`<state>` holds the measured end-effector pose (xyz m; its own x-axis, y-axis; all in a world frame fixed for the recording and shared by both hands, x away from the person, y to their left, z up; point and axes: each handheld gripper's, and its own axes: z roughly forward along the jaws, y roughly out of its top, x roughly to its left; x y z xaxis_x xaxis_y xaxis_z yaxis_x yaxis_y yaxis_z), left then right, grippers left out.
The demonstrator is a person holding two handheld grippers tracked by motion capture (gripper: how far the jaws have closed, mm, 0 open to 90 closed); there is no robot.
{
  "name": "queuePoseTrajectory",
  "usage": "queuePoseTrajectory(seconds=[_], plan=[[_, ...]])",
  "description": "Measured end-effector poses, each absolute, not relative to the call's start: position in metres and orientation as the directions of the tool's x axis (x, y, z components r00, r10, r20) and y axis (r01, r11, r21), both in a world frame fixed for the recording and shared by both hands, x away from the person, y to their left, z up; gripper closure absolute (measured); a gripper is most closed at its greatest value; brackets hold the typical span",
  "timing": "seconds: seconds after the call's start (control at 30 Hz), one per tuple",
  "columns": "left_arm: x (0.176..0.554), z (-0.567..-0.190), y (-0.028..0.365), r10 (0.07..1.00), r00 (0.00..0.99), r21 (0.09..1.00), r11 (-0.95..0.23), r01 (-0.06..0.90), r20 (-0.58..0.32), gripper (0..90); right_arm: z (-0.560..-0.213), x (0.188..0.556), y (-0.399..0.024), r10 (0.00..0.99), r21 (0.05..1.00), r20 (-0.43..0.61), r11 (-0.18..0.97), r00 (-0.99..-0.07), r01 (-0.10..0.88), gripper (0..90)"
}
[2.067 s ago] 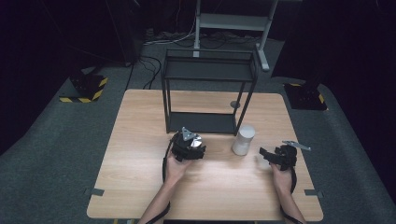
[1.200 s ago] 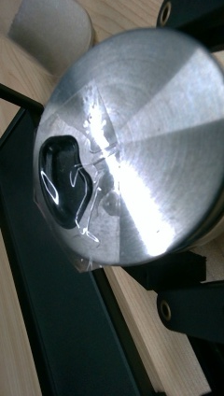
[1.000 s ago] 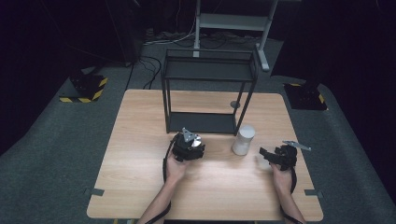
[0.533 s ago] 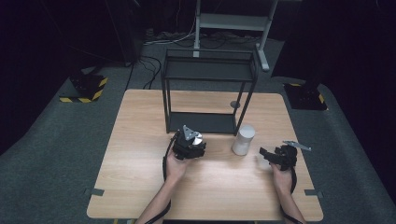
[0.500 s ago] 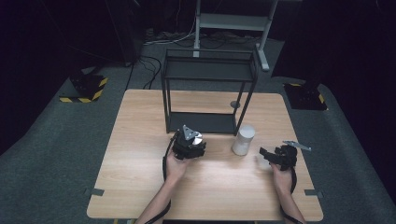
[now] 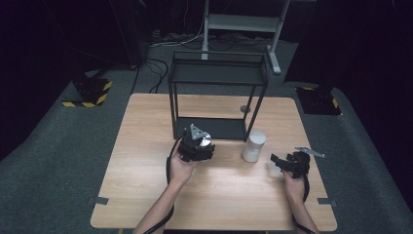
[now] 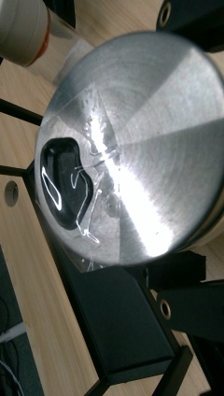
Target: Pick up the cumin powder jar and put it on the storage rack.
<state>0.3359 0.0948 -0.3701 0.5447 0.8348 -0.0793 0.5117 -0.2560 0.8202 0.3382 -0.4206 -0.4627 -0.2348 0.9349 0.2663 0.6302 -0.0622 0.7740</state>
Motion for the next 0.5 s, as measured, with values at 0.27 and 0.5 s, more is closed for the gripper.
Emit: queuePoseTrajectory(seconds=[0.27,0.5], plan=[[0.342,-0.344,0.101,0.801,0.597,0.808,-0.321,0.494,-0.048,30.9,-0.463,0.338,-0.421,0.933,0.773,0.272,-0.067,-0.234,0.631,13.4],[0.344,-0.324,0.103,0.777,0.629,0.809,-0.349,0.472,-0.032,30.9,-0.463,0.338,-0.422,0.932,0.773,0.277,-0.072,-0.234,0.630,13.4]])
